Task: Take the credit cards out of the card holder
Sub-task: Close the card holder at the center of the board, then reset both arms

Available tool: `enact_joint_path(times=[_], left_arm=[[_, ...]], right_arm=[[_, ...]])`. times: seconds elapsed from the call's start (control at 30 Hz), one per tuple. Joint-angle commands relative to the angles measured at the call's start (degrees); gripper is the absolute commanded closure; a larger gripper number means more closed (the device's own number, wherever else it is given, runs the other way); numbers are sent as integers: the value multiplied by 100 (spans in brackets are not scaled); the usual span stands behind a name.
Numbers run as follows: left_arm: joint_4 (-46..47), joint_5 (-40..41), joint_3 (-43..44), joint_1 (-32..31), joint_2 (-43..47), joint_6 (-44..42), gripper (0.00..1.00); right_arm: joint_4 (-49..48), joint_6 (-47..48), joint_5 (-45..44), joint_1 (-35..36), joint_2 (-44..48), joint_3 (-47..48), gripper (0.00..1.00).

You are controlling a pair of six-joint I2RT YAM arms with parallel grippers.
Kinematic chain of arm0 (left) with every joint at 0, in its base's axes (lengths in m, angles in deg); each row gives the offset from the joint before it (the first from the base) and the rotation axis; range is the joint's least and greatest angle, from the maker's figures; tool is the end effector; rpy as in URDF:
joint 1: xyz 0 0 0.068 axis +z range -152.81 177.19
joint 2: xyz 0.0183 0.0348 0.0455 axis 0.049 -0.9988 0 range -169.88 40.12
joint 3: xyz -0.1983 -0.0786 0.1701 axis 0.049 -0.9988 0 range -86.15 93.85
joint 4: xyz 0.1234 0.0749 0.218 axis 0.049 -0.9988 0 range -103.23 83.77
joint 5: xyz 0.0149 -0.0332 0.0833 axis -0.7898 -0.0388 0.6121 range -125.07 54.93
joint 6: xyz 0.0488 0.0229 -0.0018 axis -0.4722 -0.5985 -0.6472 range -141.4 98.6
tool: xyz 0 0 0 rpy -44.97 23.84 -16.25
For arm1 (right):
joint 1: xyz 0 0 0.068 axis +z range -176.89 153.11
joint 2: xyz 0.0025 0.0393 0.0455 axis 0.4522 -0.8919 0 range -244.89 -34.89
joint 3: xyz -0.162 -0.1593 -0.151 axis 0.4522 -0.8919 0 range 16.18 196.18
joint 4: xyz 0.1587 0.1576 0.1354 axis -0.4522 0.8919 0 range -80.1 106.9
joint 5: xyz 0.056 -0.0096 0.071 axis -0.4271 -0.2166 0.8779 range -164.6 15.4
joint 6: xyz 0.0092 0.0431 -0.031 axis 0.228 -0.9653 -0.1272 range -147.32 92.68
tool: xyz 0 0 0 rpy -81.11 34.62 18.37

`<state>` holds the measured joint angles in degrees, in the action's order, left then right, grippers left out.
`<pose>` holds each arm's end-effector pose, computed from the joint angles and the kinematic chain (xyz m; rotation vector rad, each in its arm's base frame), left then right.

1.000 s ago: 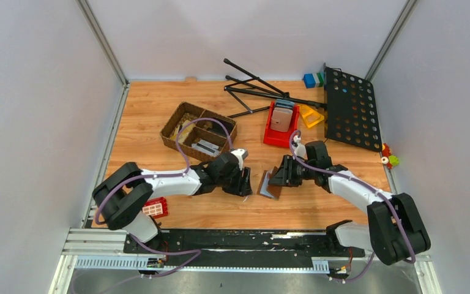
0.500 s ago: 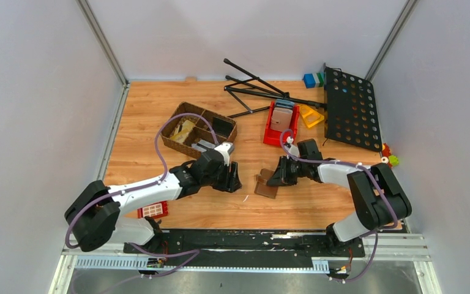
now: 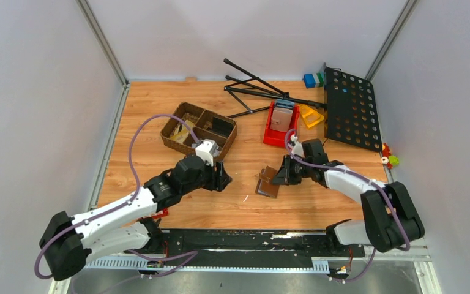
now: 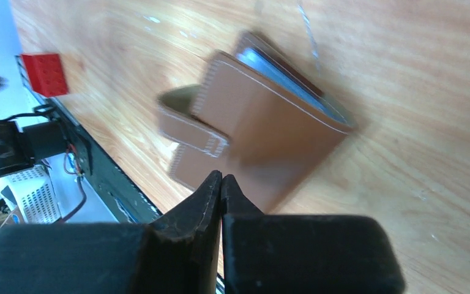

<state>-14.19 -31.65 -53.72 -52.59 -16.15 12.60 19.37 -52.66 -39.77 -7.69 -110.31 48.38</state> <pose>0.1403 -0.1626 0.2312 0.2696 2.2151 -0.7794 0.2160 0.0967 0.1628 -0.1334 2.5724 1.0713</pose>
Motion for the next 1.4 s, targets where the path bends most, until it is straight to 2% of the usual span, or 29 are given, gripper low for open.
enact_joint_path(times=[0.0, 0.17, 0.2, 0.23, 0.27, 0.3, 0.4, 0.5, 0.57, 0.67, 0.7, 0.73, 0.8, 0.83, 0.9, 0.97, 1.1, 1.17, 1.27, 1.37], left_arm=[[1, 447, -250, 26, 607, -170, 35], [-58, 767, -544, 30, 1622, -288, 30], [-118, 873, -578, 30, 1834, -375, 27], [-156, 940, -622, 30, 2045, -489, 19], [-206, 1051, -665, 30, 2254, -582, 6], [-283, 1225, -709, 30, 2464, -651, 1], [-637, 1837, -697, 34, 3003, -874, 0], [-937, 2484, -620, 30, 3414, -1142, 0], [-953, 3083, -671, 30, 3586, -1322, 0], [-611, 3621, -956, 37, 3755, -1733, 0], [-497, 3788, -1014, 38, 3758, -1806, 0], [-359, 3904, -1057, 40, 3739, -1904, 0], [131, 4077, -1211, 47, 3602, -2209, 0], [449, 4173, -1326, 58, 3494, -2415, 0], [1072, 4458, -1510, 196, 3207, -2781, 0], [1527, 4365, -1650, 673, 2836, -3023, 0], [2008, 3051, -1825, 2382, 2249, -2639, 0], [2420, 2551, -1946, 3034, 2035, -2584, 0], [3035, 2116, -2073, 3801, 1593, -2717, 0], [4156, 1627, -2321, 4438, 717, -2724, 2]], right_arm=[[-307, 94, -128, 17, -658, -238, 98], [-217, 140, -261, 22, -1178, 6, 100], [-193, 136, -251, 21, -1086, 25, 100], [-108, 151, -296, 18, -859, 57, 100], [15, 197, -369, 22, -641, 103, 100], [185, 255, -473, 22, -430, 195, 100], [738, 484, -930, 14, 363, 384, 99], [918, 643, -1422, 13, 1290, 419, 91], [862, 728, -1793, 13, 1913, 372, 79], [567, 826, -2665, 11, 2787, 165, 50], [427, 760, -2988, 13, 2964, 64, 24], [261, 584, -3354, 13, 3091, -36, 3], [-15, -50, -4262, 13, 3305, -243, 0], [-215, -8, -4466, 13, 3403, -308, 0], [-549, 876, -4466, 13, 3575, -383, 0], [-827, 1589, -4723, 13, 3692, -527, 0], [-1741, 2238, -4881, -228, 3733, -981, 0], [-2243, 2719, -5255, -258, 3566, -1192, 0], [-2816, 2857, -5412, -447, 3104, -1347, 0], [-3516, 2856, -5309, -733, 2450, -1572, 0]])
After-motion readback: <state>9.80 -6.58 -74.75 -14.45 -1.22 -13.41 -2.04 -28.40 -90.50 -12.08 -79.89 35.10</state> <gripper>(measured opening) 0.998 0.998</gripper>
